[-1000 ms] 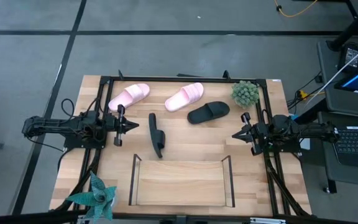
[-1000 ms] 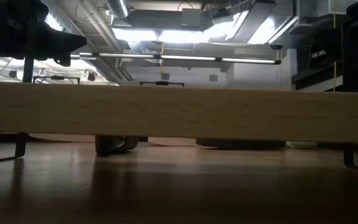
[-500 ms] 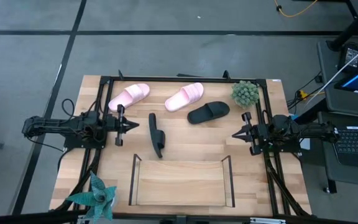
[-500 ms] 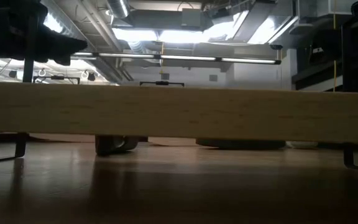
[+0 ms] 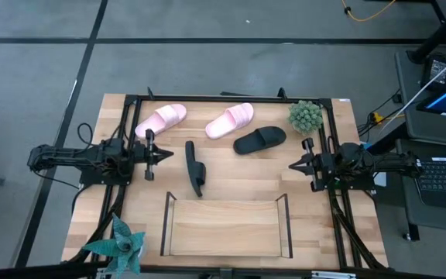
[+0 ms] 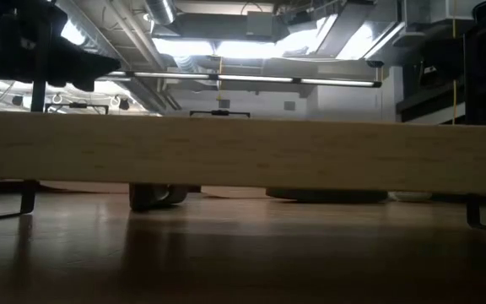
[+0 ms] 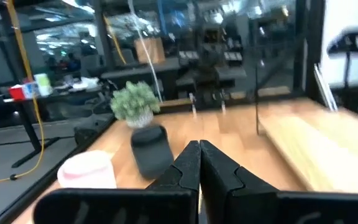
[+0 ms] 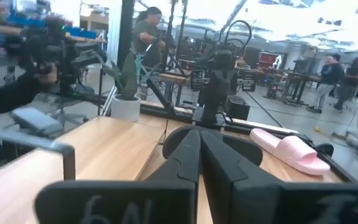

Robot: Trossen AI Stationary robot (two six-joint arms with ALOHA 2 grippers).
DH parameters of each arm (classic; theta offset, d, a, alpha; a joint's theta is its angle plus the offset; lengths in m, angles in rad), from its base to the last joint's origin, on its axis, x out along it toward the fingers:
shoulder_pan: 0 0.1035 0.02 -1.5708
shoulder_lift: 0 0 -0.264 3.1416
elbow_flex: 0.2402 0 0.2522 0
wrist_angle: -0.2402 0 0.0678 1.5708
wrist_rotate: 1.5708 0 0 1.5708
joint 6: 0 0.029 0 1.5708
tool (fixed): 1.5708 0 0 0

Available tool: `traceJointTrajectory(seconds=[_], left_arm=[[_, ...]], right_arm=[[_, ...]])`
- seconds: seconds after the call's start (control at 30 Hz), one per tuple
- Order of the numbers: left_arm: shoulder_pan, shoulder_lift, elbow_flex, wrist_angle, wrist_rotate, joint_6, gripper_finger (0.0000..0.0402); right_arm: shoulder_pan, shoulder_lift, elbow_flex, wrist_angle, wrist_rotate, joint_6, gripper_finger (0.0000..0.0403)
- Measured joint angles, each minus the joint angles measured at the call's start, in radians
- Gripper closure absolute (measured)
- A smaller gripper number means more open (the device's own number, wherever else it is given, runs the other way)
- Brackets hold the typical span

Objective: Pick and place slides into the shelf
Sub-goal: Put the left black slide on the shelf

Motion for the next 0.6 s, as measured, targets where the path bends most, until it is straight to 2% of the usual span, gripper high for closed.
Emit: traceJointTrajectory(seconds=[0.23, 0.33, 0.47, 0.6], left_arm=[[0.0, 0.033, 0.063, -0.02, -0.036, -0.007, 0.0401], [0.001, 0.071, 0.122, -0.103, -0.041, -0.021, 0.0401], [0.014, 0.173, 0.238, -0.221, -0.096, -0.063, 0.0401], [0.024, 0.32, 0.347, -0.269, -0.101, -0.093, 0.0401]], right_arm=[[0.0, 0.0, 0.0, 0.01, 0.043, 0.075, 0.0386], [0.0, 0.0, 0.0, 0.01, 0.044, 0.074, 0.0385], [0.0, 0.0, 0.0, 0.012, 0.084, 0.073, 0.0386], [0.0, 0.0, 0.0, 0.012, 0.113, 0.073, 0.0385]])
